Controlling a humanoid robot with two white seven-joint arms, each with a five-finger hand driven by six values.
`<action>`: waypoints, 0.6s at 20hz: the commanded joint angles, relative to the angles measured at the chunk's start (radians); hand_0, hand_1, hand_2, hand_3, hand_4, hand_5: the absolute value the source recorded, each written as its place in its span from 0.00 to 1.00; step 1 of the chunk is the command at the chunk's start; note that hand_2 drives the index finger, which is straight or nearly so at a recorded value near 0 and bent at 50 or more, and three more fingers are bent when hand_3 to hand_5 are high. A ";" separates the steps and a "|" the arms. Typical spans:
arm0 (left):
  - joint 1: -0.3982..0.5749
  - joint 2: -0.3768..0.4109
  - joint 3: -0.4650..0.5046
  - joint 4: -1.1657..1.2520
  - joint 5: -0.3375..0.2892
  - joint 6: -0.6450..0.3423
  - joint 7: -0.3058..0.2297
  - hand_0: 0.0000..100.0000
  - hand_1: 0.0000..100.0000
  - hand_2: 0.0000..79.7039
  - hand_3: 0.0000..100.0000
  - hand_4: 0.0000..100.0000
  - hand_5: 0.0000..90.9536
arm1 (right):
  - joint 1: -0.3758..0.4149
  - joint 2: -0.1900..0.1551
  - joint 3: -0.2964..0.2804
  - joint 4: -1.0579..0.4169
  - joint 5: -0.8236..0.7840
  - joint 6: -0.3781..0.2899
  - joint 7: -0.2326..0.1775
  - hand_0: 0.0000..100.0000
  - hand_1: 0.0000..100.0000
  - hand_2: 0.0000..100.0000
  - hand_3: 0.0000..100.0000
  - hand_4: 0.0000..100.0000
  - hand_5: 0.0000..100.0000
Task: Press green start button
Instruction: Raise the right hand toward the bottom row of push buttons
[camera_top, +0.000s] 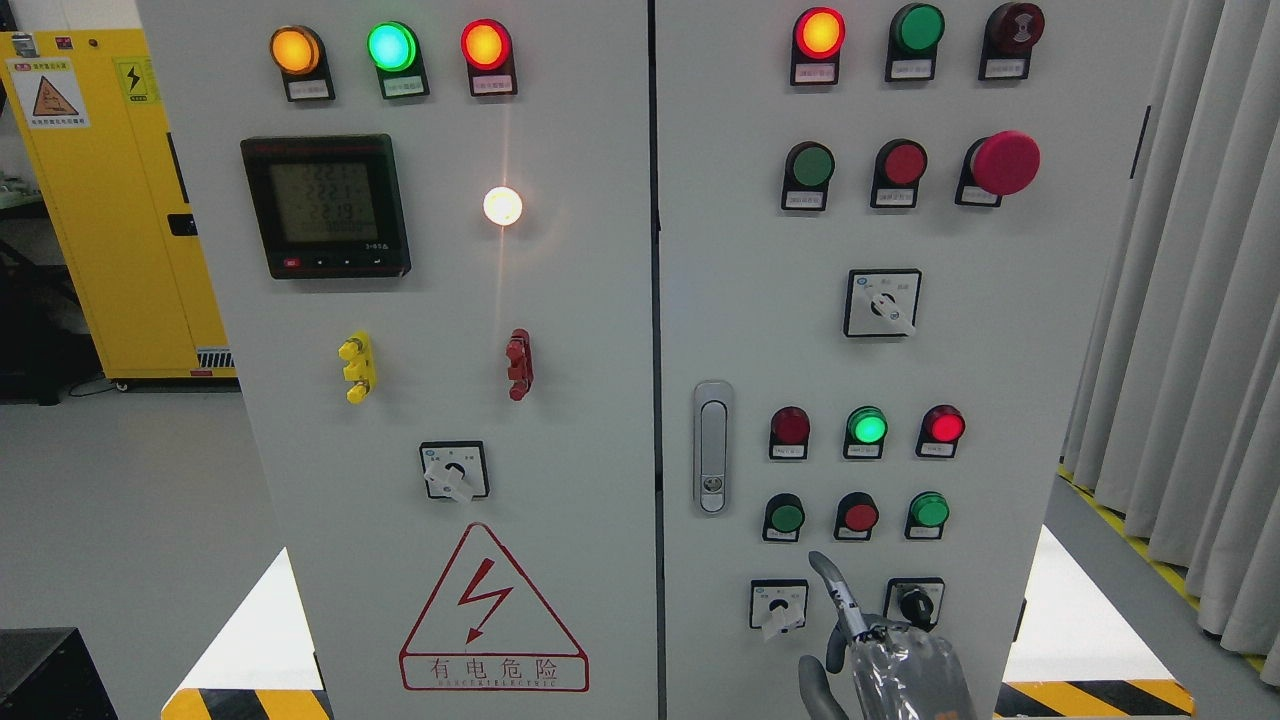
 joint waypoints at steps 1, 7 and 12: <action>0.000 0.000 0.000 -0.001 0.000 0.000 0.000 0.12 0.56 0.00 0.00 0.00 0.00 | -0.048 -0.003 -0.021 0.040 0.035 0.020 0.012 0.64 0.96 0.00 0.93 0.98 1.00; 0.000 0.000 0.000 0.000 0.000 0.000 0.000 0.12 0.56 0.00 0.00 0.00 0.00 | -0.050 -0.005 -0.007 0.040 0.039 0.023 0.012 0.65 0.95 0.00 0.94 0.98 1.00; 0.000 0.000 0.000 -0.001 0.000 0.000 0.000 0.12 0.56 0.00 0.00 0.00 0.00 | -0.051 -0.005 0.006 0.040 0.047 0.032 0.010 0.66 0.95 0.00 0.94 0.98 1.00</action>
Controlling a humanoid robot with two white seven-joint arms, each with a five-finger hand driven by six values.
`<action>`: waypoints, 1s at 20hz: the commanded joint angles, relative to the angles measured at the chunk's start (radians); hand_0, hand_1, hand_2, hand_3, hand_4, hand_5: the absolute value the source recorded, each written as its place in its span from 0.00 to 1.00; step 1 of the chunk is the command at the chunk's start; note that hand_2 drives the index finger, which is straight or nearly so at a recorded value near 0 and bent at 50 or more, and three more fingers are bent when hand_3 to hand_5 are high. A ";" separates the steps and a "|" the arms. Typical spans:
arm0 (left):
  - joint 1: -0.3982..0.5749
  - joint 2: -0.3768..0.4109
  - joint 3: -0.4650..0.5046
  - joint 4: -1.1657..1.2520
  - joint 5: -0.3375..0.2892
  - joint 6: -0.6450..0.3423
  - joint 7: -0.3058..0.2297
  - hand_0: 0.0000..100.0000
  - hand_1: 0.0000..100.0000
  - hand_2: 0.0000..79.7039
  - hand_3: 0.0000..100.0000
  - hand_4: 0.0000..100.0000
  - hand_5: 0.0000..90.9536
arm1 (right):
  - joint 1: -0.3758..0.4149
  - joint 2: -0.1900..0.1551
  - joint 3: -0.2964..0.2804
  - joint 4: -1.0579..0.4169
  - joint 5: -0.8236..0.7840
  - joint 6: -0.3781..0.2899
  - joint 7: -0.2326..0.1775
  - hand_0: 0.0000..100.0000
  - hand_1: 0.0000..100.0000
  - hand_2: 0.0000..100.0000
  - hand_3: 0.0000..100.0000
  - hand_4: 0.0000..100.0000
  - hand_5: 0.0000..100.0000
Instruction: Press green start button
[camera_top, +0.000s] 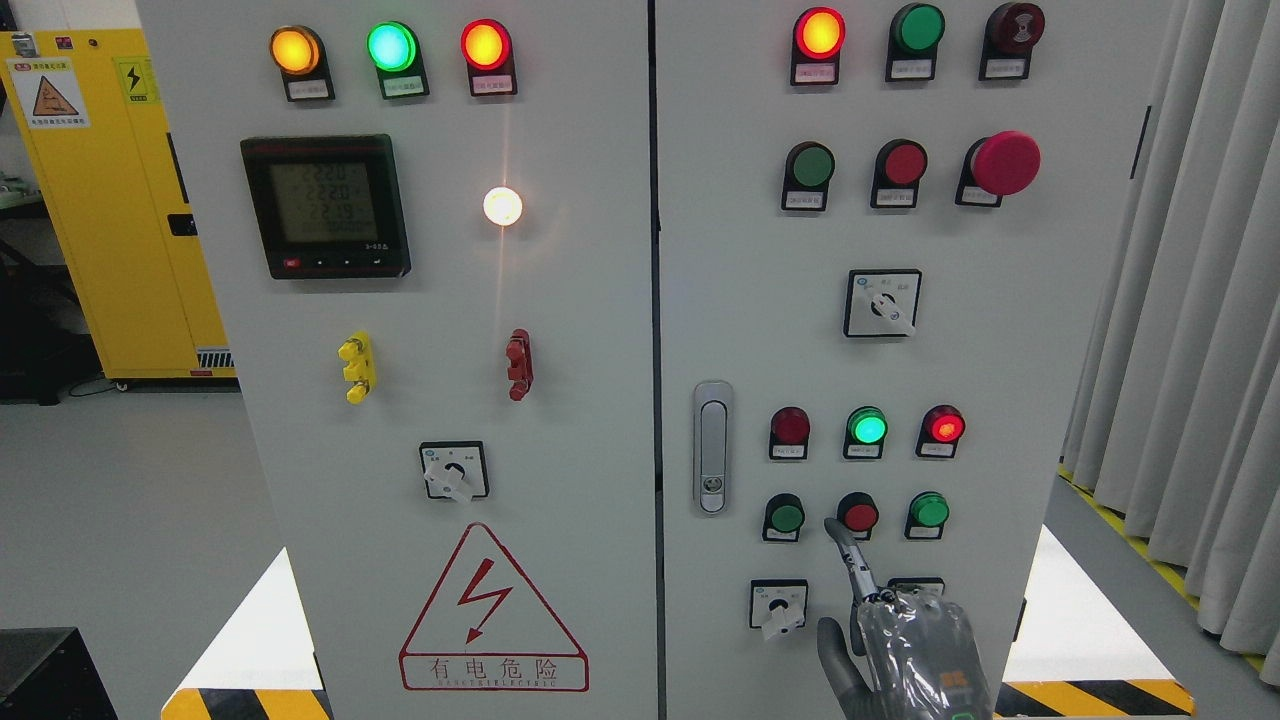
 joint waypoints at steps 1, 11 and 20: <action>0.000 0.000 0.000 0.000 0.000 0.000 0.000 0.12 0.56 0.00 0.00 0.00 0.00 | -0.007 -0.002 0.020 0.013 0.009 0.005 -0.001 0.67 0.95 0.00 0.94 0.98 1.00; 0.000 0.000 0.000 0.000 0.000 0.000 0.000 0.12 0.56 0.00 0.00 0.00 0.00 | -0.004 -0.005 0.051 0.004 0.010 0.006 -0.001 0.67 0.95 0.00 0.94 0.97 1.00; 0.000 0.000 0.000 0.000 0.000 0.000 0.000 0.12 0.56 0.00 0.00 0.00 0.00 | -0.005 -0.007 0.058 -0.008 0.012 0.008 -0.001 0.67 0.94 0.00 0.94 0.98 1.00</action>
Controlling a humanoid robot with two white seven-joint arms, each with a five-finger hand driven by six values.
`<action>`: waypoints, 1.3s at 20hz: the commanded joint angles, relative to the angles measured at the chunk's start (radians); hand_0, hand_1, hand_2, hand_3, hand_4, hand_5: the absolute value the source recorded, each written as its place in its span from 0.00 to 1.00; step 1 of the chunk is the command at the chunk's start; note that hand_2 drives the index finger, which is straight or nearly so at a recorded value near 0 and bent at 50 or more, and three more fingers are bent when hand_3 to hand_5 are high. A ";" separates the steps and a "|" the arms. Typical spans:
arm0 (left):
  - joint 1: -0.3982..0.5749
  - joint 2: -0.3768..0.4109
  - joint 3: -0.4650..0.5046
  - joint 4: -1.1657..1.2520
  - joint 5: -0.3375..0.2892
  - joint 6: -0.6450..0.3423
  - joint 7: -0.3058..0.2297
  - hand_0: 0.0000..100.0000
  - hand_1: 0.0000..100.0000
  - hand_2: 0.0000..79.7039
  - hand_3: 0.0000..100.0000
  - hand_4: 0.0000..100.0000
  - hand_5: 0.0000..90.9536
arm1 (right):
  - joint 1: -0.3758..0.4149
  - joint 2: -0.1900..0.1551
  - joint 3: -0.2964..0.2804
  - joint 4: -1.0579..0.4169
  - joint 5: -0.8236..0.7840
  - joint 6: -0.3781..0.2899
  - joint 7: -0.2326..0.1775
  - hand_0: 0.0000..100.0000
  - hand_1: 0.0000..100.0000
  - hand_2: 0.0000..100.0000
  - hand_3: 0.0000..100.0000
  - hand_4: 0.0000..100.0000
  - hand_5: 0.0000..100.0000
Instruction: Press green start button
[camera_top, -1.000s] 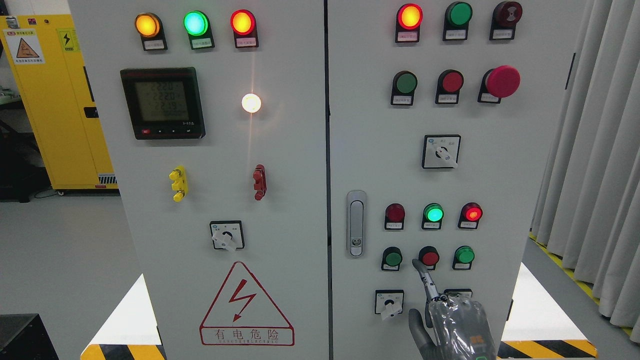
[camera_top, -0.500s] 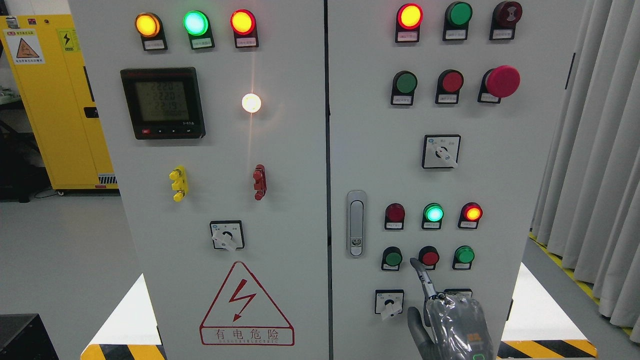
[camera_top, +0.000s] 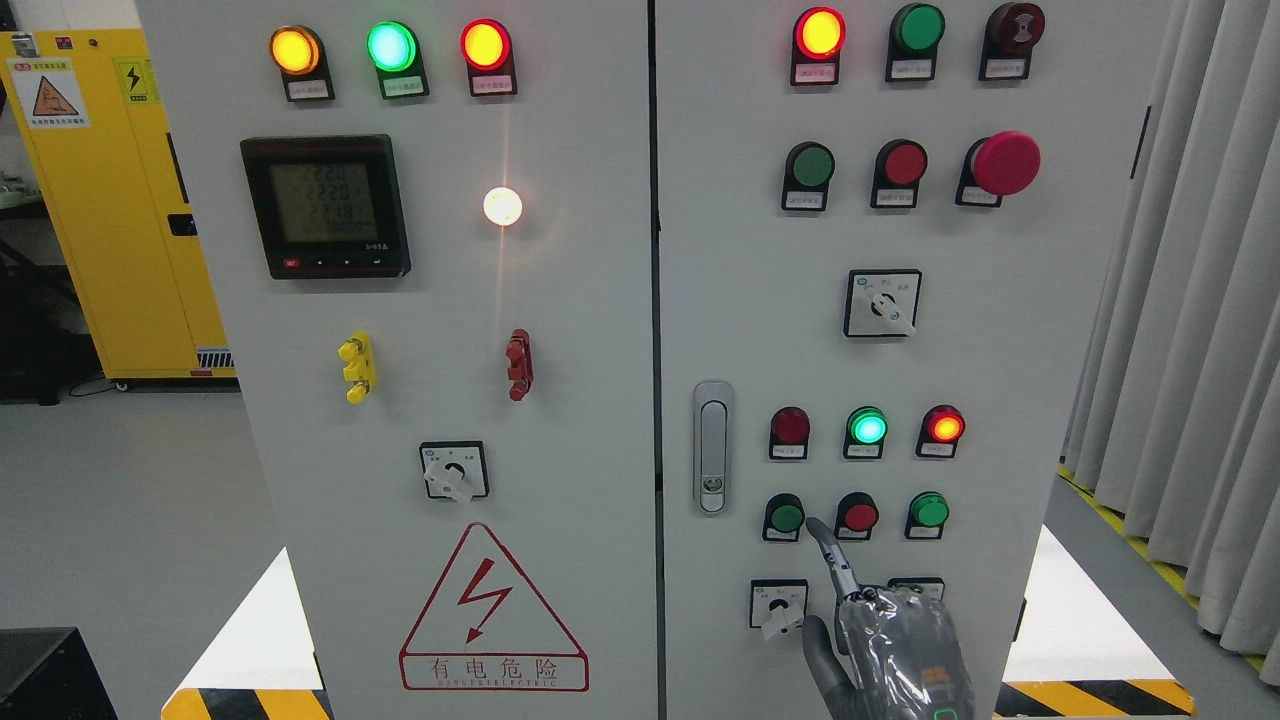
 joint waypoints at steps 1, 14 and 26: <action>0.000 0.000 0.000 -0.001 0.000 0.000 0.000 0.12 0.56 0.00 0.00 0.00 0.00 | -0.001 -0.002 0.019 -0.009 0.001 0.002 -0.001 0.67 0.94 0.00 0.94 0.98 1.00; 0.000 0.000 0.000 0.000 0.000 0.000 0.000 0.12 0.56 0.00 0.00 0.00 0.00 | -0.007 -0.002 0.032 0.012 0.013 0.003 0.001 0.67 0.94 0.00 0.94 0.98 1.00; 0.000 0.000 0.000 0.000 0.000 0.000 0.000 0.12 0.56 0.00 0.00 0.00 0.00 | -0.029 -0.002 0.033 0.049 0.012 0.025 0.002 0.69 0.94 0.00 0.94 0.98 1.00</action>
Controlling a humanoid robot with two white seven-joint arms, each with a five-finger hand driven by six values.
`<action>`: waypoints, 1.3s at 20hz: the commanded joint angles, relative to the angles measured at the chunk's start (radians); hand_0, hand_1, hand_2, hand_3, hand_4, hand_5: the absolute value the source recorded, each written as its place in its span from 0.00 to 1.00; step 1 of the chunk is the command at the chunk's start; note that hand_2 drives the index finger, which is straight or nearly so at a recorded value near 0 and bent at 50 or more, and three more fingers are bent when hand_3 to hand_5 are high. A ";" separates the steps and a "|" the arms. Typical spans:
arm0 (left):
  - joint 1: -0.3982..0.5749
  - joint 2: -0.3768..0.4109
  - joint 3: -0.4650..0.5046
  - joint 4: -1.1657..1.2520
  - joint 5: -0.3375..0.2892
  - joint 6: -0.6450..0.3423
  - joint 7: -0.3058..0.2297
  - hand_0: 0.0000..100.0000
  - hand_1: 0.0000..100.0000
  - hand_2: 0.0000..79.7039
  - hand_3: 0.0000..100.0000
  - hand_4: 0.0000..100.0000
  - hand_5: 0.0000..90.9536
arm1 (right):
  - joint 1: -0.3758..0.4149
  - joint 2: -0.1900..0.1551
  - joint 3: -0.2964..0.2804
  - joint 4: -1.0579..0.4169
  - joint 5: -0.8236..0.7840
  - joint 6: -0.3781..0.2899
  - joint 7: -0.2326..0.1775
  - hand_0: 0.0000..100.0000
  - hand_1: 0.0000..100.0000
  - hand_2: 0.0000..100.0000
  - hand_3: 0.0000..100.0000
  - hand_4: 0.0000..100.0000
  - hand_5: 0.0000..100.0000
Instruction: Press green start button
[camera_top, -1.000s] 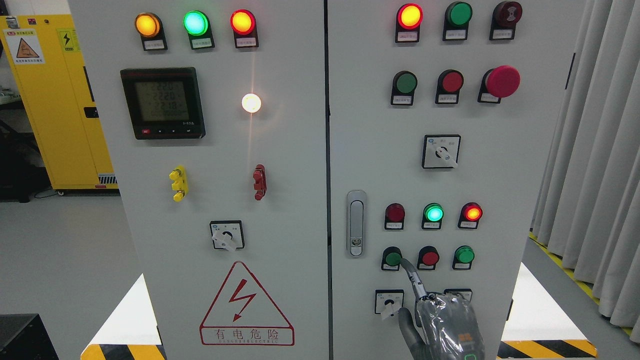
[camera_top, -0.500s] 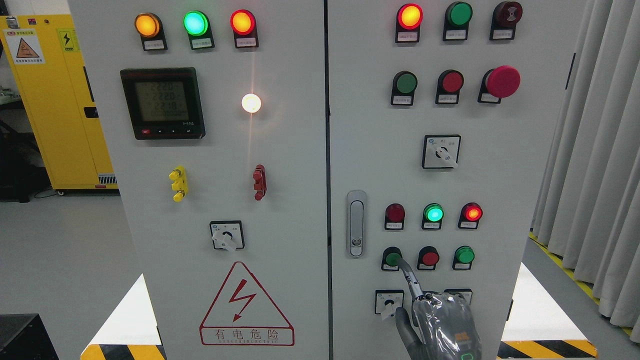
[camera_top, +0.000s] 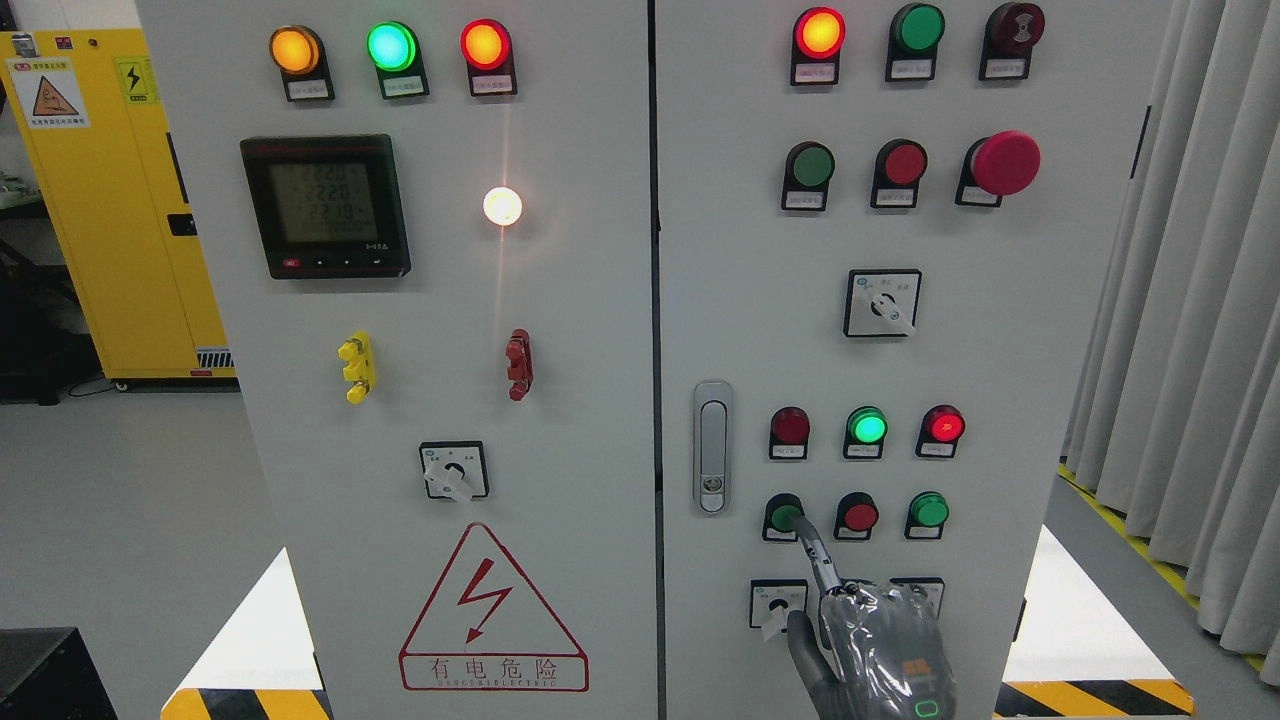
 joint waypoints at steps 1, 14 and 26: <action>0.000 0.000 0.000 0.000 0.000 0.000 0.000 0.12 0.56 0.00 0.00 0.00 0.00 | -0.005 0.000 0.007 0.027 -0.001 0.001 0.001 0.69 0.94 0.00 0.94 0.98 1.00; 0.000 0.000 0.000 0.000 0.000 0.000 0.000 0.12 0.56 0.00 0.00 0.00 0.00 | -0.023 0.001 0.008 0.068 -0.005 0.016 0.019 0.69 0.93 0.00 0.95 0.98 1.00; 0.000 0.000 0.000 0.000 0.000 0.000 0.000 0.12 0.56 0.00 0.00 0.00 0.00 | -0.003 0.003 0.010 0.015 -0.009 0.006 -0.008 0.71 0.91 0.00 0.95 0.98 1.00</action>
